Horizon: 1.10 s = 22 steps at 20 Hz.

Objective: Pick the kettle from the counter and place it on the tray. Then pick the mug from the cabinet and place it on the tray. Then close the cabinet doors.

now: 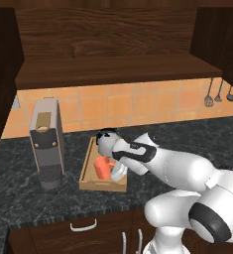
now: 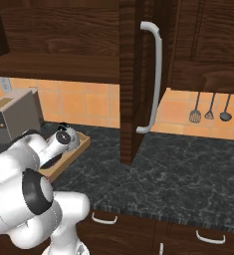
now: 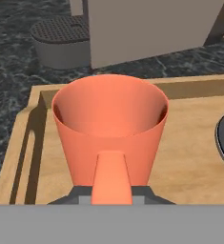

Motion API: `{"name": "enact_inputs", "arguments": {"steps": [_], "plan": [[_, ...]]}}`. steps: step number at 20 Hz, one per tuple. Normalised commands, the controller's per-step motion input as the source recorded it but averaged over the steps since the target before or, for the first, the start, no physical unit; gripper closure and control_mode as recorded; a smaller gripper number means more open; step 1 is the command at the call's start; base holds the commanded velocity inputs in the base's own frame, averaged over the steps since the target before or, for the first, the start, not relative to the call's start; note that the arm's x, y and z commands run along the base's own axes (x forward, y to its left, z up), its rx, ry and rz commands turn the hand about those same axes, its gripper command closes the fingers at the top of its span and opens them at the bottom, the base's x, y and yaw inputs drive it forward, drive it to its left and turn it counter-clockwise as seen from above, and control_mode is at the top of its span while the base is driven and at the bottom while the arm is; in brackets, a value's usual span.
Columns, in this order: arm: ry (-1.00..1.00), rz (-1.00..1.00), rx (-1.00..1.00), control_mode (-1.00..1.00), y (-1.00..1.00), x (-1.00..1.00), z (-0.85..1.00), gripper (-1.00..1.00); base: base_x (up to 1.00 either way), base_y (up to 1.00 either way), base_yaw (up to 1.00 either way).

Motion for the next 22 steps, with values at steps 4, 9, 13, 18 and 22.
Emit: {"name": "enact_inputs", "arguments": {"steps": [4, 9, 13, 18, 22], "plan": [[-0.01, 0.09, 0.0, -1.0, -0.03, 0.08, -0.23, 1.0, 0.0, 0.0, 0.0], [-0.01, 0.08, -0.01, -1.0, -0.15, 0.0, -0.05, -1.0, 0.0, 0.0, 0.0], [-0.02, 0.02, 0.0, -1.0, -0.1, 0.0, 0.16, -1.0, 0.0, 0.0, 0.0], [0.02, 0.0, 0.01, -1.0, 0.0, -0.12, 0.56, -1.0, 0.0, 0.0, 0.0], [0.07, 0.0, 0.01, -1.0, -0.05, -0.34, 0.69, -1.0, 0.0, 0.0, 0.0]]}}
